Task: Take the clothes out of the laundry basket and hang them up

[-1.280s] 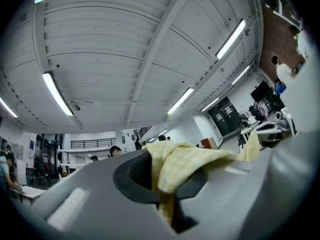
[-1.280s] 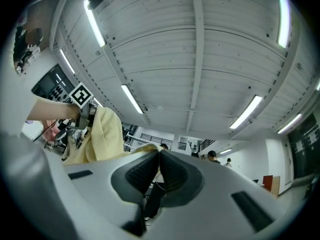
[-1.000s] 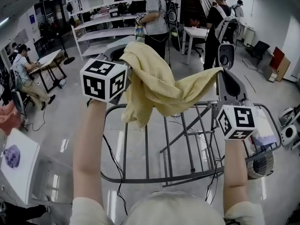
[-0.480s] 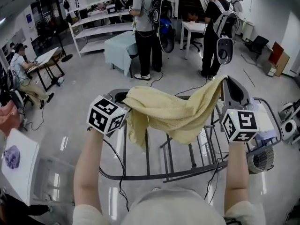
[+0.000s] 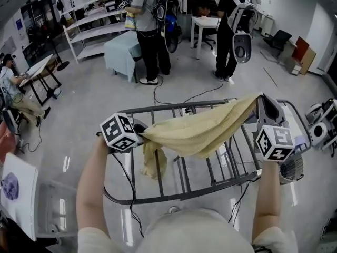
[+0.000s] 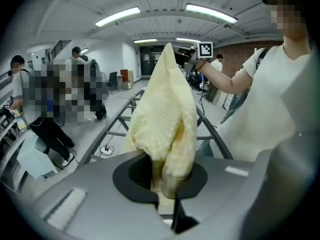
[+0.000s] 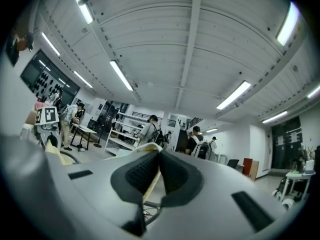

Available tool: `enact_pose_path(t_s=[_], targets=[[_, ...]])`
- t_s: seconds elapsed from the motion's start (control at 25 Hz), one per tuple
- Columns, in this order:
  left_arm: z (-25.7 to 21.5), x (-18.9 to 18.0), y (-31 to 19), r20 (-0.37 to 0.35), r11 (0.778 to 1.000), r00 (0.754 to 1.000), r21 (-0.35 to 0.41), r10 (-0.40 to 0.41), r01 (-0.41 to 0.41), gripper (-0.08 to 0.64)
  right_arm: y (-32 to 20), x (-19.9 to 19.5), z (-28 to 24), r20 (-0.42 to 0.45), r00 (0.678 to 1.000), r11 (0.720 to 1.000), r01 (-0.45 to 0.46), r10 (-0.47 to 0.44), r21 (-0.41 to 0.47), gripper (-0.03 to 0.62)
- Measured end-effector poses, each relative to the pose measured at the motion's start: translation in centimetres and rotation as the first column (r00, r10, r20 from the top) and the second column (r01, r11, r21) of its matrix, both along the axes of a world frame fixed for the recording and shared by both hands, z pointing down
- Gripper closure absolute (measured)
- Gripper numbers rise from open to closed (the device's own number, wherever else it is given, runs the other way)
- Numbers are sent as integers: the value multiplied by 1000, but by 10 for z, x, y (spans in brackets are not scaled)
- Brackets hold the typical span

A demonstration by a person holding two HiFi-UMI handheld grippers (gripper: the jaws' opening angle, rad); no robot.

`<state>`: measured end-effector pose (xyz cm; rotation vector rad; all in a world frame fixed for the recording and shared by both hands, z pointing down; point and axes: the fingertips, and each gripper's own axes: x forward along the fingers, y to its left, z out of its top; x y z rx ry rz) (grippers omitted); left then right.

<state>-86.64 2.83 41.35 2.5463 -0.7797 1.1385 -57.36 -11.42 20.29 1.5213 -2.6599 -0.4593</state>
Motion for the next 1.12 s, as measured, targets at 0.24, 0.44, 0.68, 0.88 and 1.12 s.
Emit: enact_pose_path(t_s=[0.24, 0.44, 0.68, 0.88, 1.12], targets=[[8, 0, 10, -81, 992, 996, -116, 44, -53, 531, -8, 13, 29, -54, 995, 996, -82, 79, -47, 580], [-5, -7, -4, -146, 1000, 989, 3, -10, 10, 538, -12, 10, 33, -53, 995, 995, -83, 80, -51, 580], [-12, -30, -32, -110, 983, 985, 116, -130, 142, 541, -5, -12, 36, -69, 997, 998, -29, 25, -55, 580], [-37, -85, -97, -44, 874, 918, 292, -394, 389, 540, 13, -37, 56, -106, 991, 992, 65, -76, -107, 579], [-49, -119, -173, -52, 722, 799, 397, -599, 567, 538, 56, -74, 98, -86, 963, 939, 225, -254, -260, 578]])
